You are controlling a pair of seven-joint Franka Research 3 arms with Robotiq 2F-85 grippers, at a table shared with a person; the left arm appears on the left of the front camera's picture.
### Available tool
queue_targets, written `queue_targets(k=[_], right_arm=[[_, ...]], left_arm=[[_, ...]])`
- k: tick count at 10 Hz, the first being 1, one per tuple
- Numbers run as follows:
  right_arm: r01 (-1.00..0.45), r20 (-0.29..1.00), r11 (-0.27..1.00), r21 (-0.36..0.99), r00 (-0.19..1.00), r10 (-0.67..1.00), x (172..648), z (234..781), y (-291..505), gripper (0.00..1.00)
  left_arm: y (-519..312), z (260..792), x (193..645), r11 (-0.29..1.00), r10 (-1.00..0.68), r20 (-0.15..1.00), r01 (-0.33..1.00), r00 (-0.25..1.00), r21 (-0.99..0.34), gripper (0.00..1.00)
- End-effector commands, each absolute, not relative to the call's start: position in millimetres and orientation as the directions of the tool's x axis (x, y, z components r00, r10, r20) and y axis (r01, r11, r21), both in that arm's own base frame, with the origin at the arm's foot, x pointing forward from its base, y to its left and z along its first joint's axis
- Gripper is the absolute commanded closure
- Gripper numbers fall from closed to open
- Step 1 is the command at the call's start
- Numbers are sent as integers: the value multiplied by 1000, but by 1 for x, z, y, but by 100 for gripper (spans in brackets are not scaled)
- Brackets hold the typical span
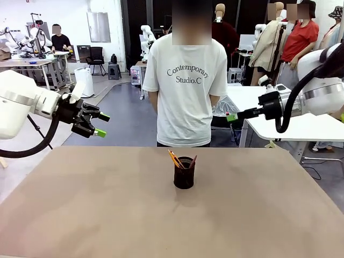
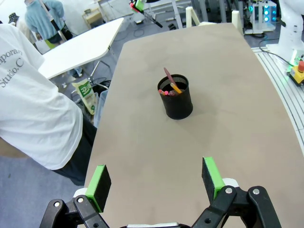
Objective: Place the pens into the pen holder.
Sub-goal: Pick up a writing instrument from the table and place it into the Pen holder.
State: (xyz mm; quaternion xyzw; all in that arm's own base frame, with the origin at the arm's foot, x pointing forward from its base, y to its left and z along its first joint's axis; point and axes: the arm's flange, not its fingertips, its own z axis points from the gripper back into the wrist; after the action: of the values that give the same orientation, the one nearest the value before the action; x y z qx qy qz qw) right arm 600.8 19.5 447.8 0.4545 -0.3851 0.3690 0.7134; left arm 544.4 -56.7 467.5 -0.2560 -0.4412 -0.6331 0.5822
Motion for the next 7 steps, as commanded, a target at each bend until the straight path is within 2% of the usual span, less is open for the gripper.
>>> queue_targets(k=[1, 3, 7], right_arm=[[-912, 940, 270, 310, 336, 56, 587, 445, 15, 100], [-928, 954, 256, 270, 294, 58, 585, 449, 11, 100], [-919, 943, 259, 297, 325, 71, 593, 452, 6, 100]], left_arm=[[-56, 468, 544, 66, -506, 839, 961, -200, 269, 0], [-56, 468, 544, 66, -506, 839, 961, -200, 269, 0], [-56, 468, 544, 66, -506, 839, 961, -200, 269, 0]])
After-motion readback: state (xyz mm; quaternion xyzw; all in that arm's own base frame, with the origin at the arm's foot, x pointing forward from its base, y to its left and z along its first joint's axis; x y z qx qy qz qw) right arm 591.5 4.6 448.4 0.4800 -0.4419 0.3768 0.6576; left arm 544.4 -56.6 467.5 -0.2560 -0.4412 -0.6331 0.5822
